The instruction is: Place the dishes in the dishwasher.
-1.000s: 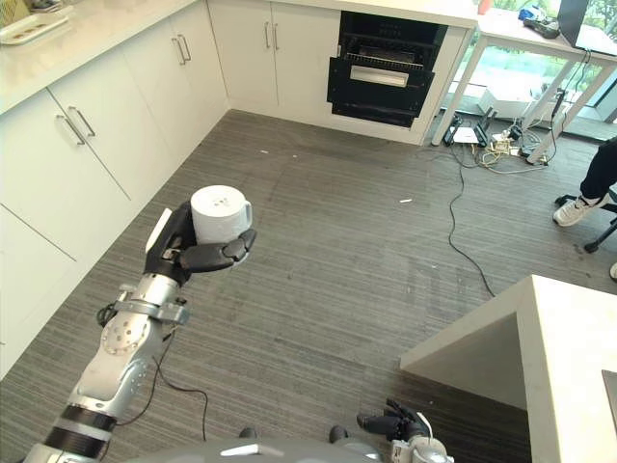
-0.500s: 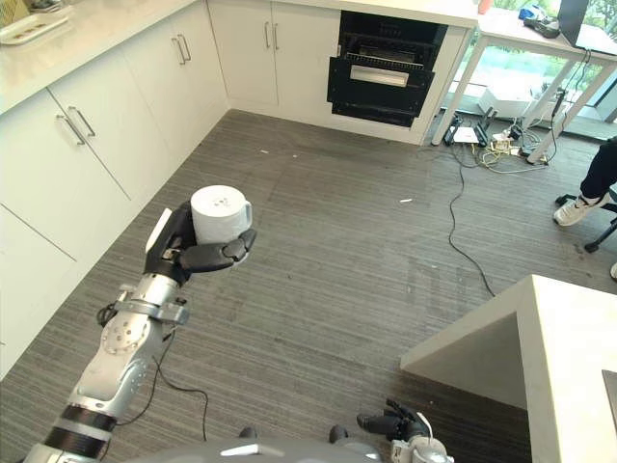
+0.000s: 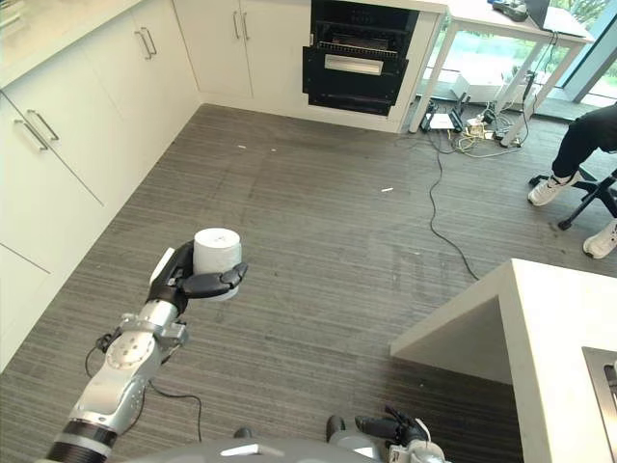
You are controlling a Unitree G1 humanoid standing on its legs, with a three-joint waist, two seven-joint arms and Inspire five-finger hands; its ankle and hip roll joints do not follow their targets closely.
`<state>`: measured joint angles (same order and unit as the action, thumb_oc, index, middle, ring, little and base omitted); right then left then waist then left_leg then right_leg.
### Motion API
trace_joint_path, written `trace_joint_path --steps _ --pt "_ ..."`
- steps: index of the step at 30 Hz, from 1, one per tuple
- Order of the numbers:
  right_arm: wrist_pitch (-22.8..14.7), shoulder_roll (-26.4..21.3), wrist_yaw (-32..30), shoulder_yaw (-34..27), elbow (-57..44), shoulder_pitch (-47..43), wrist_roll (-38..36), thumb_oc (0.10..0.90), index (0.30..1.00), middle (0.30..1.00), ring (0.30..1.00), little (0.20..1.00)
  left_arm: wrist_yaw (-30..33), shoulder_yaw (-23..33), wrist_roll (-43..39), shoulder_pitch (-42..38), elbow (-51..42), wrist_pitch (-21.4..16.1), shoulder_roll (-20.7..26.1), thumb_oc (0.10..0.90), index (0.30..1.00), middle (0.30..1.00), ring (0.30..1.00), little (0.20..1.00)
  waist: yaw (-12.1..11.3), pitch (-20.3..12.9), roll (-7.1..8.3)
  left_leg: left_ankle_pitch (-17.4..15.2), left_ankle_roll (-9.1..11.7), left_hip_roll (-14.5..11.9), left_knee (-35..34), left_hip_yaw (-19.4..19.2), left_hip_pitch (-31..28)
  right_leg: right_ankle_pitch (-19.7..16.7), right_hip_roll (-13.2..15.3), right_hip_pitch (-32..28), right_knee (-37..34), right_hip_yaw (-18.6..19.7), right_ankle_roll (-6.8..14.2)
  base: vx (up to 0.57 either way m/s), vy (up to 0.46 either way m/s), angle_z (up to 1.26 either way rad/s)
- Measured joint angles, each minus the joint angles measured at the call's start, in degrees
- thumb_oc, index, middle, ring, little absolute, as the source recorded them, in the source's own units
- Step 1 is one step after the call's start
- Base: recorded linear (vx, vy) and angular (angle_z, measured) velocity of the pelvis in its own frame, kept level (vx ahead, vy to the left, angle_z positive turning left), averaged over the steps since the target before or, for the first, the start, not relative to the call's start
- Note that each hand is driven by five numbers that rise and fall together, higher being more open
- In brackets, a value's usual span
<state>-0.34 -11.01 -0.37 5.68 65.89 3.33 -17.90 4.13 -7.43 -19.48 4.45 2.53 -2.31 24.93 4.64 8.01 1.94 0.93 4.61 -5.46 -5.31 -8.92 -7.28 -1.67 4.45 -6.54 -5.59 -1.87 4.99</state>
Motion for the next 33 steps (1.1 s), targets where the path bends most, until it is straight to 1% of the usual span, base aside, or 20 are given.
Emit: trace_joint_path --steps 3,6,7,10,11,12,15,16,18,20,21,23,25,26,27,29,30,31,32,33 --pt "0.6 -0.6 -0.2 0.0 -3.4 -0.2 1.1 0.800 0.900 0.900 0.900 0.900 -0.7 0.1 0.0 0.0 0.0 0.0 0.0 0.400 0.300 0.300 0.300 0.300 -0.1 0.1 -0.06 -0.3 -0.5 0.9 0.0 -0.2 -0.2 0.0 0.5 0.0 0.7 -1.0 0.0 0.01 0.200 0.02" --pt "1.4 -2.1 -0.3 0.1 -8.7 -0.4 2.1 0.800 0.900 0.900 0.900 0.900 -0.8 0.5 0.2 -0.2 0.0 0.0 0.0 0.400 0.300 0.300 0.300 0.300 -0.6 0.9 -1.08 -1.2 -2.3 1.3 0.0 -1.6 0.1 0.1 0.7 3.0 5.0 -1.5 0.2 0.05 0.249 -0.22" --pt "1.4 -4.3 -0.3 0.1 -14.2 -1.3 2.2 0.800 0.900 0.900 0.900 0.900 -0.9 1.1 2.2 -1.1 0.1 0.5 0.0 0.400 0.300 0.300 0.300 0.300 -0.6 2.7 -2.42 -1.9 -4.6 2.3 0.0 -2.5 -0.3 1.4 2.2 7.5 14.3 -2.7 2.0 0.14 0.228 -0.17" --pt "1.3 -6.5 -0.5 0.1 -18.8 -1.9 2.1 0.800 0.900 0.900 0.900 0.900 -0.9 1.2 3.5 -2.1 0.0 0.5 -0.2 0.400 0.300 0.300 0.300 0.300 0.8 4.1 -2.72 -3.4 -6.9 4.4 1.0 -1.1 -0.7 1.9 6.2 15.6 33.5 -4.1 3.2 0.17 0.144 0.20" --pt "0.9 -6.8 -0.7 0.1 -21.2 -1.2 2.0 0.800 0.900 0.900 0.900 0.900 -0.6 1.2 4.5 -2.0 -0.1 0.4 -0.2 0.400 0.300 0.300 0.300 0.300 1.8 4.5 -3.16 -3.9 -8.5 5.4 1.3 0.4 -1.0 4.3 7.2 20.5 39.3 -3.9 4.1 0.31 0.129 0.42" --pt "1.4 -6.9 -0.8 0.1 -23.8 -1.2 2.0 0.800 0.900 0.900 0.900 0.900 -0.2 1.4 4.5 -2.1 -0.4 0.3 0.1 0.400 0.300 0.300 0.300 0.300 1.7 4.9 -3.47 -3.9 -9.1 5.3 1.8 0.6 -0.3 5.2 5.9 22.9 38.4 -4.0 4.0 0.25 0.080 0.39" --pt "-1.0 -7.0 -1.7 0.0 -32.5 -0.4 1.9 0.800 0.900 0.900 0.900 0.900 0.7 1.7 5.3 -5.2 -0.3 0.3 2.3 0.400 0.300 0.300 0.300 0.300 3.3 8.0 -3.71 -3.3 -10.2 5.9 3.5 3.9 2.9 4.5 2.4 26.7 23.2 -4.6 4.8 0.27 0.003 0.61" --pt "-1.7 -7.0 -1.8 0.2 -33.0 0.0 1.9 0.800 0.900 0.900 0.900 0.900 1.1 1.4 6.6 -7.3 1.6 0.4 1.7 0.400 0.300 0.300 0.300 0.300 4.6 8.8 -2.62 -3.8 -10.4 7.5 4.2 6.4 3.1 3.0 2.0 27.4 14.9 -4.4 5.6 0.60 -0.104 0.99" --pt "-1.6 -6.2 -2.3 0.0 -32.0 0.1 1.9 0.800 0.900 0.900 0.900 0.900 1.4 1.4 6.8 -8.4 2.1 0.3 1.5 0.400 0.300 0.300 0.300 0.300 5.2 9.6 -1.19 -5.0 -10.7 9.2 4.7 8.8 2.2 1.4 2.5 26.8 6.2 -5.6 6.3 0.56 -0.124 0.83" --pt "-1.6 -5.0 -2.5 -1.2 -31.8 2.0 2.0 0.800 0.900 0.900 0.900 0.900 1.7 1.6 7.6 -7.8 2.3 0.3 -0.1 0.400 0.300 0.300 0.300 0.300 5.5 9.5 -0.80 -7.7 -10.3 9.8 6.1 10.0 1.6 0.7 3.5 27.0 3.4 -9.9 6.6 0.51 -0.132 0.59" --pt "-1.6 -4.1 -2.3 -2.2 -29.4 3.0 2.0 0.800 0.900 0.900 0.900 0.900 1.6 1.7 8.4 -6.0 2.1 0.2 -1.0 0.400 0.300 0.300 0.300 0.300 5.6 9.1 -0.84 -9.9 -10.0 9.6 6.5 10.8 -0.6 -0.3 3.7 26.4 4.4 -13.7 5.7 0.67 -0.178 0.61" --pt "-1.4 -4.1 -2.2 -2.2 -26.8 5.0 1.9 0.800 0.900 0.900 0.900 0.900 1.3 1.5 8.8 -3.2 2.3 0.4 -2.0 0.400 0.300 0.300 0.300 0.300 6.3 7.1 -1.83 -12.2 -9.3 8.9 5.6 12.5 -3.6 -2.0 3.3 24.8 7.9 -15.2 3.9 0.34 -0.104 0.46" --pt "-0.7 -4.4 -2.4 -2.2 -24.0 6.1 1.9 0.800 0.900 0.900 0.900 0.900 1.1 1.3 8.8 -1.4 3.2 0.5 -2.6 0.400 0.300 0.300 0.300 0.300 7.5 5.6 -4.08 -12.8 -5.1 6.2 6.0 13.2 -7.1 -8.7 1.0 21.2 9.2 -14.7 -2.9 0.44 -0.198 0.46" --pt "-0.7 -5.0 -2.4 -2.2 -22.7 5.5 1.9 0.800 0.900 0.900 0.900 0.900 1.2 1.2 8.8 -1.2 3.5 0.5 -3.2 0.400 0.300 0.300 0.300 0.300 7.8 5.5 -5.63 -12.8 -3.4 4.4 8.0 13.2 -7.7 -7.0 -0.6 19.7 10.5 -15.1 -6.0 0.52 -0.242 0.32" --pt "-0.5 -5.2 -2.4 -2.2 -22.2 5.0 1.9 0.800 0.900 0.900 0.900 0.900 1.1 1.1 8.8 -1.1 3.5 0.5 -3.2 0.400 0.300 0.300 0.300 0.300 8.0 5.4 -5.85 -12.2 -1.9 3.8 10.2 12.9 -7.6 -5.7 -1.2 18.5 11.0 -15.2 -6.4 0.68 -0.359 0.14" --pt "-0.7 -5.9 -2.4 -2.1 -22.7 4.1 1.9 0.800 0.900 0.900 0.900 0.900 0.9 1.3 8.8 -0.8 3.4 0.4 -2.9 0.400 0.300 0.300 0.300 0.300 7.9 4.2 -5.64 -7.8 5.6 2.6 30.0 11.6 -2.2 -1.7 -2.8 12.9 10.5 -15.1 -7.0 0.48 -0.305 -0.08" --pt "-1.1 -6.2 -2.3 -2.1 -24.0 4.3 1.9 0.800 0.900 0.900 0.900 0.900 0.6 1.7 8.8 -0.6 2.8 0.3 -2.9 0.400 0.300 0.300 0.300 0.300 8.0 3.6 -5.25 -5.6 8.0 2.1 41.0 11.0 2.1 0.6 -3.1 10.8 10.1 -15.1 -7.1 0.28 -0.247 -0.21" --pt "-1.5 -6.7 -2.2 -2.2 -24.3 3.5 1.9 0.800 0.900 0.900 0.900 0.900 0.7 2.1 8.8 -0.9 2.7 0.2 -3.1 0.400 0.300 0.300 0.300 0.300 7.7 3.4 -5.52 -3.8 8.4 1.4 48.9 11.1 5.9 1.1 -4.1 9.2 10.0 -14.6 -7.6 0.47 -0.344 -0.17" --pt "-1.5 -6.8 -2.2 -2.1 -25.2 2.9 1.9 0.800 0.900 0.900 0.900 0.900 0.5 2.1 8.7 -1.0 2.4 0.3 -2.3 0.400 0.300 0.300 0.300 0.300 7.2 2.8 -4.27 -0.7 7.5 2.1 53.6 11.1 9.4 3.3 -4.1 8.5 10.3 -13.1 -10.3 0.49 -0.269 -0.17" --pt "-1.5 -7.2 -2.3 -2.4 -26.3 2.5 1.9 0.800 0.900 0.900 0.900 0.900 0.2 2.1 8.7 -1.8 1.5 0.1 -1.5 0.400 0.300 0.300 0.300 0.300 6.6 2.5 -2.91 3.6 6.3 2.7 63.0 10.7 15.2 5.5 -3.9 7.1 9.9 -11.1 -10.3 0.50 -0.179 -0.37"
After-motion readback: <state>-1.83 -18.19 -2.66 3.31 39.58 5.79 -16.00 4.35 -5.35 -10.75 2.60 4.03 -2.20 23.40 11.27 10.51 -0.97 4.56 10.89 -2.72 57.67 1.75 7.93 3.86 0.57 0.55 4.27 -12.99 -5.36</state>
